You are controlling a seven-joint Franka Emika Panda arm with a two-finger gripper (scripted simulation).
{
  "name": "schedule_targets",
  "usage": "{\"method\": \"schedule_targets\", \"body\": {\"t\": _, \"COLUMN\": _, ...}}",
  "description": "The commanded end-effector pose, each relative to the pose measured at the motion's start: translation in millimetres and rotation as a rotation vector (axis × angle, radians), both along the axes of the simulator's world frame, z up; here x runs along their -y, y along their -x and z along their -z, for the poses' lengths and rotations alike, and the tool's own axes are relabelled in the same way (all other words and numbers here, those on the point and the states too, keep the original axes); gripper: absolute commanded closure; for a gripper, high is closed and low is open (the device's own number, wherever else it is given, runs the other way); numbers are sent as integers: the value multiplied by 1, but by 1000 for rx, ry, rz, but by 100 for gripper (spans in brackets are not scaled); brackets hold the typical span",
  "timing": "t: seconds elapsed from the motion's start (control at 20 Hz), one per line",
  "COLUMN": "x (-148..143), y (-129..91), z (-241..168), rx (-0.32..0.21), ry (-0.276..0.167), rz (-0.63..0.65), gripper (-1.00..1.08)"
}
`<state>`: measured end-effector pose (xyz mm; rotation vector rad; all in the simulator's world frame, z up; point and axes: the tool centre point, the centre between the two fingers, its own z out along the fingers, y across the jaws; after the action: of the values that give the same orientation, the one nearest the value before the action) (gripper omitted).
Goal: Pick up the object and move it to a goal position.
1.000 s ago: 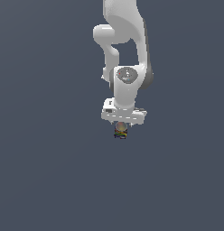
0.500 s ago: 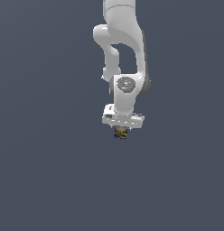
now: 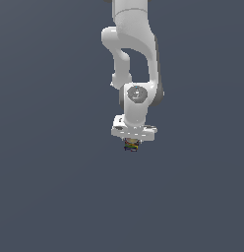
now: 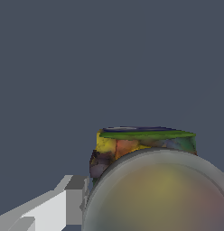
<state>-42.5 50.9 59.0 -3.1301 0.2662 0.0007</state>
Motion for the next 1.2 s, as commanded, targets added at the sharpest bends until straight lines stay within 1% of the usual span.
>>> {"method": "schedule_targets", "body": {"t": 0.0, "x": 1, "y": 0, "z": 1, "rx": 0, "ry": 0, "rz": 1, "gripper": 108}}
{"method": "schedule_targets", "body": {"t": 0.35, "x": 1, "y": 0, "z": -3, "rx": 0, "ry": 0, "rz": 0, "gripper": 108}}
{"method": "schedule_targets", "body": {"t": 0.6, "x": 8, "y": -1, "z": -19, "rx": 0, "ry": 0, "rz": 0, "gripper": 108}}
{"method": "schedule_targets", "body": {"t": 0.85, "x": 21, "y": -2, "z": -51, "rx": 0, "ry": 0, "rz": 0, "gripper": 108}}
{"method": "schedule_targets", "body": {"t": 1.15, "x": 42, "y": -6, "z": -106, "rx": 0, "ry": 0, "rz": 0, "gripper": 108}}
